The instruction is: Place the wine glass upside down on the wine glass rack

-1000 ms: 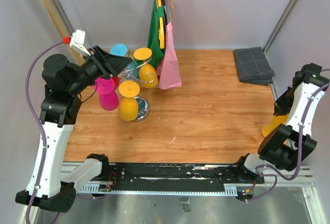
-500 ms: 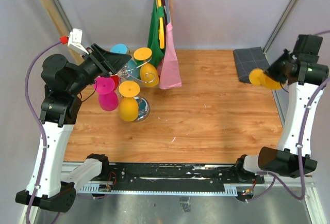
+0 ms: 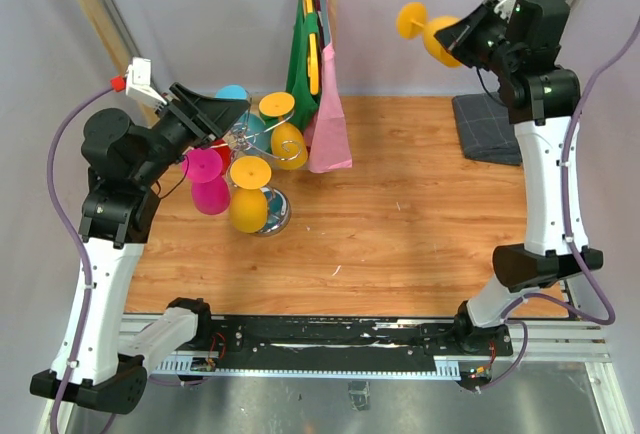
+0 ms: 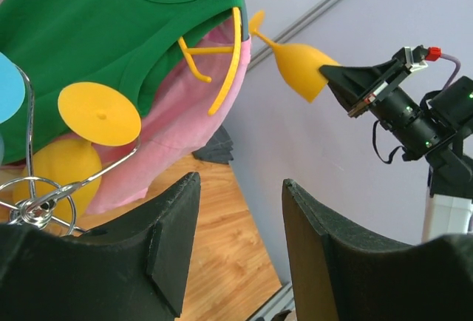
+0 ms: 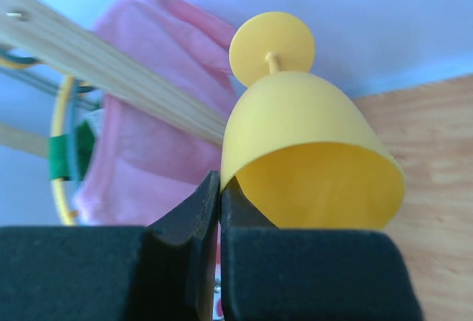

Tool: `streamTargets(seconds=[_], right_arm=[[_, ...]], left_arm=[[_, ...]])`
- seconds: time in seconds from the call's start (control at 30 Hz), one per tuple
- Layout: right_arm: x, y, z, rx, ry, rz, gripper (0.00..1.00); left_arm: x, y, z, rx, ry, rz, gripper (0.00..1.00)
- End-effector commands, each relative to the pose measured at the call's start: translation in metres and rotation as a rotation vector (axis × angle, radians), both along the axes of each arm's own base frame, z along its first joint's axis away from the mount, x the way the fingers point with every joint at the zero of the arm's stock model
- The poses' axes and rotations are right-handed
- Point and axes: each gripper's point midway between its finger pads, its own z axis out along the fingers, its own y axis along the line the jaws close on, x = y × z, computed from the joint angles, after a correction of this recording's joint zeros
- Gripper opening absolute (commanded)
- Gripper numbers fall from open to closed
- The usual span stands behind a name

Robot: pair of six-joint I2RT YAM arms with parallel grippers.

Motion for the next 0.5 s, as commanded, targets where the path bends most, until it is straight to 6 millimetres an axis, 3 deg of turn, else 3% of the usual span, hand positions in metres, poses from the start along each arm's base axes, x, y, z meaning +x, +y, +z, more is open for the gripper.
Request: streamTargets(seconds=[0.0, 0.1, 0.23, 0.33, 0.47], right_arm=[[0.001, 0.049, 0.069, 0.137, -0.269, 0.186, 0.01], [-0.001, 0.08, 0.087, 0.201, -0.357, 0.325, 0.01], [-0.017, 0.12, 0.115, 0.264, -0.477, 0.542, 0.01], [-0.035, 0.135, 0.135, 0.324, -0.579, 0.692, 0.01], [-0.055, 0.145, 0.142, 0.371, -0.632, 0.841, 0.01]], left_arm=[[-0.009, 0.001, 0.021, -0.05, -0.042, 0.002, 0.53], [-0.011, -0.003, 0.024, -0.079, -0.043, -0.024, 0.53], [-0.014, -0.007, 0.033, -0.118, -0.067, -0.057, 0.53], [-0.015, -0.012, 0.039, -0.151, -0.083, -0.091, 0.55], [-0.02, -0.02, 0.048, -0.25, -0.093, -0.171, 0.57]])
